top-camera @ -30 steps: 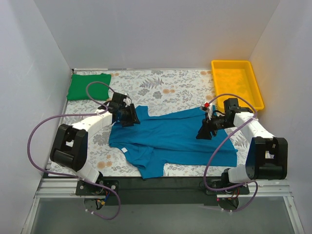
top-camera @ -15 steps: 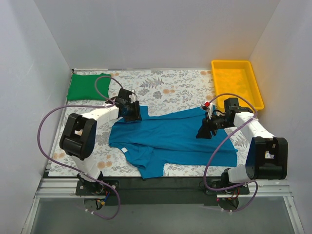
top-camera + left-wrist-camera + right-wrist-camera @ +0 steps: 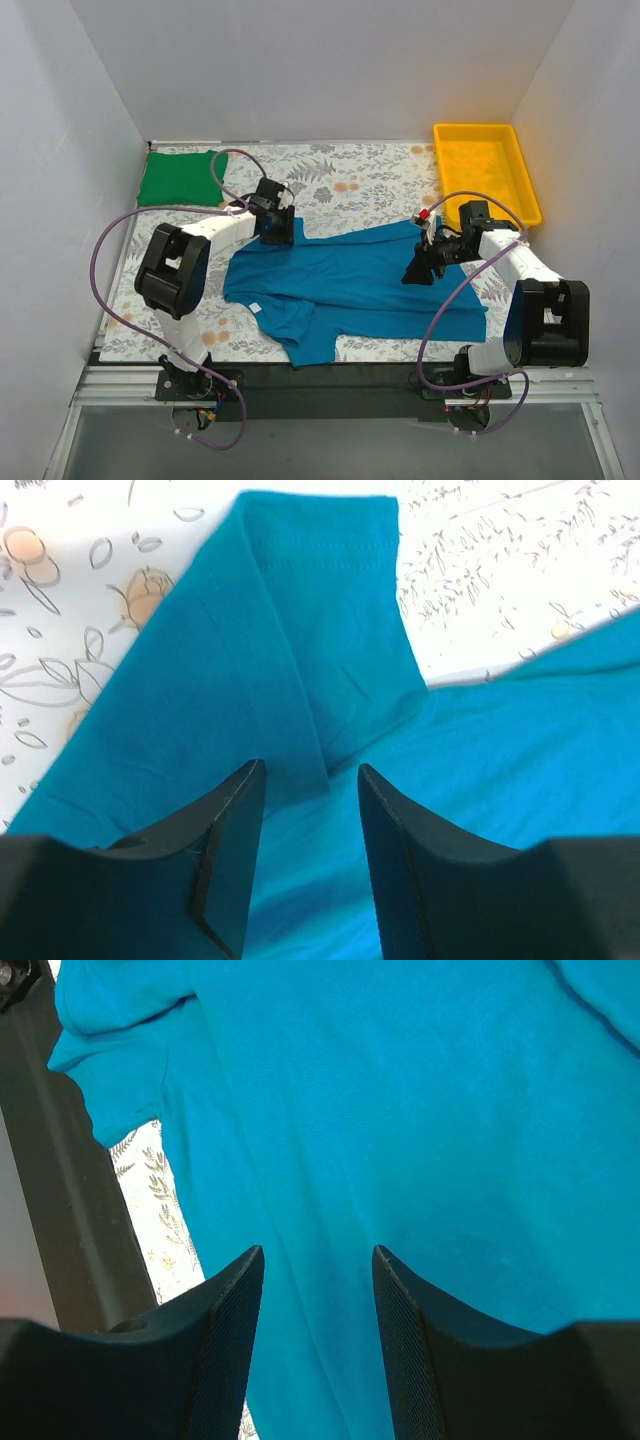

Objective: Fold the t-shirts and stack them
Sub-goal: Flatten the tshirt out

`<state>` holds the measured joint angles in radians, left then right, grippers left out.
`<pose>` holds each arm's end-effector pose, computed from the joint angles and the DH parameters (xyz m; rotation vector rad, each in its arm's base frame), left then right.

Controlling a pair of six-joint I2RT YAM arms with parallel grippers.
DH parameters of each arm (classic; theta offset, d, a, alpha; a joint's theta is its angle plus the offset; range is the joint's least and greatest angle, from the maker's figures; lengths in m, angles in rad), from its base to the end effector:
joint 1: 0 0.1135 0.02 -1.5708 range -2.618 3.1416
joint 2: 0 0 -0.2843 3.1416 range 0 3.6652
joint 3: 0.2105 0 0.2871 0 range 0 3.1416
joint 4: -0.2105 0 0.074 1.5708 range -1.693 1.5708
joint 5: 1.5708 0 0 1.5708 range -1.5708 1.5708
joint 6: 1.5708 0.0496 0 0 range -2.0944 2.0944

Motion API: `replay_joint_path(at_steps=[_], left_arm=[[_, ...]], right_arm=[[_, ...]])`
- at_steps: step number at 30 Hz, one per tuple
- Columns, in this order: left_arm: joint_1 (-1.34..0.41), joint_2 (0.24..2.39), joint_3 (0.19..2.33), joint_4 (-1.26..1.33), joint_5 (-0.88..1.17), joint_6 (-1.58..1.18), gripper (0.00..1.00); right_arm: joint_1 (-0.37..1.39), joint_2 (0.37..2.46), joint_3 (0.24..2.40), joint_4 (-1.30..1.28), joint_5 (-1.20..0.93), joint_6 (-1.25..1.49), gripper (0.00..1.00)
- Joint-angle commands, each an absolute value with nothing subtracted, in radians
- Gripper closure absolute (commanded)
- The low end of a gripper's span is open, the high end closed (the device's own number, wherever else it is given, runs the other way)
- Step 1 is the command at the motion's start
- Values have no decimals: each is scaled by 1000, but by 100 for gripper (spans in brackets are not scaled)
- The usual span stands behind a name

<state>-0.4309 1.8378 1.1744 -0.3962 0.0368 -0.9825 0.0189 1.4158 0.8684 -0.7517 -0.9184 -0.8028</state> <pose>0.3750 -0.1744 0.1543 -0.7314 2.6328 -0.5019 0.2742 0.0446 0.1992 -1.0987 2.1190 0.9638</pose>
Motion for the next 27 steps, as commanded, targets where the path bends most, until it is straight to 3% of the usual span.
replay_joint_path(at_steps=[1,9,12,16,18,19,27], left_arm=[[-445,1853,1209,-408,-41,-954,60],[-462,1874,1212,-416,-80,-937,66],[-469,1882,1219,-420,-103,-936,72],[-477,1865,1232,-440,-123,-936,82],[-479,1844,1235,-443,-126,-936,98],[-479,1836,1235,-445,-130,-936,100],[-479,1726,1209,-454,-146,-954,100]], right_arm=[[14,1422,868,-739,-931,-795,46],[12,1422,868,-742,-931,-795,46],[12,1422,868,-742,-931,-795,46],[12,1422,868,-742,-931,-795,46],[11,1425,868,-741,-930,-795,46],[12,1424,870,-741,-930,-795,46],[11,1417,870,-738,-905,-799,46]])
